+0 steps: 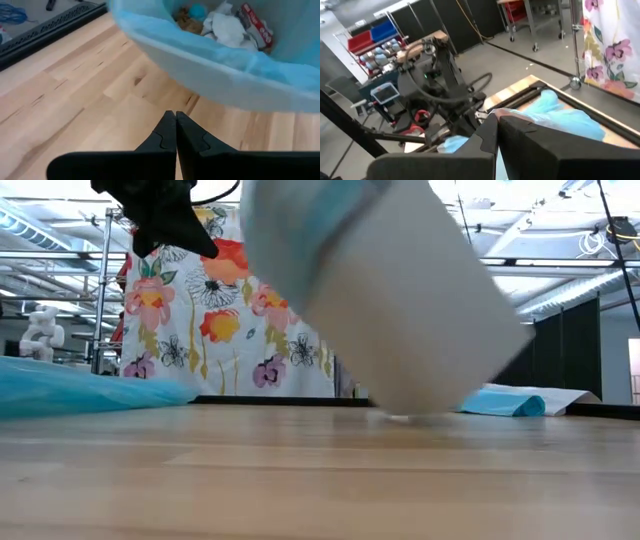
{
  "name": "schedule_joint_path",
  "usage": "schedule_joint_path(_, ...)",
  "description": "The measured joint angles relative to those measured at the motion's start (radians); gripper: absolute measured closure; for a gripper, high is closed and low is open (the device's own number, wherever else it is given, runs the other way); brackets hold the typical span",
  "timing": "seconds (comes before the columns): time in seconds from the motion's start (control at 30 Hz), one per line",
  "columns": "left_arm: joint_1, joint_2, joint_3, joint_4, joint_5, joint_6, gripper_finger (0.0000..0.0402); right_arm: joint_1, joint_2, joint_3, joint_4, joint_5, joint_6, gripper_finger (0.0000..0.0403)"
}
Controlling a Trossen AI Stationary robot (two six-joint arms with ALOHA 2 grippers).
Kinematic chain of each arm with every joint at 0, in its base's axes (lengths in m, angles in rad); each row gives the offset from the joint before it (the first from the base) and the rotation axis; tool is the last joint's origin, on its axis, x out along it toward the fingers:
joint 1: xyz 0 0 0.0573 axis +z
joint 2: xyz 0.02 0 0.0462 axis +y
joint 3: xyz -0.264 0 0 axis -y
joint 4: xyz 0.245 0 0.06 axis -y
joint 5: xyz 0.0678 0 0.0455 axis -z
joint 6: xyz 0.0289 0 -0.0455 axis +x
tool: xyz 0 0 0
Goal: Place trash/remove bag and relplace
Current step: Remove the blue trash bag from the white trash bin
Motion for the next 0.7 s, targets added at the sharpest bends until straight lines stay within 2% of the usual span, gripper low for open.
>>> schedule_joint_path(0.23, 0.018, 0.047, 0.000, 0.003, 0.015, -0.001, 0.0402, -0.012, 0.000, 0.001, 0.067, -0.010, -0.012, 0.0403)
schedule_joint_path(0.33, 0.032, 0.077, 0.000, 0.055, 0.028, 0.029, 0.0402, -0.011, 0.000, 0.001, -0.012, -0.016, 0.043, 0.0403)
schedule_joint_path(0.5, 0.045, 0.114, 0.000, 0.232, 0.037, 0.140, 0.0402, -0.009, 0.024, 0.002, -0.263, 0.004, 0.189, 0.0403)
schedule_joint_path(0.7, 0.079, 0.137, 0.000, 0.318, 0.059, 0.161, 0.0402, 0.012, 0.054, 0.002, -0.202, 0.002, 0.166, 0.0403)
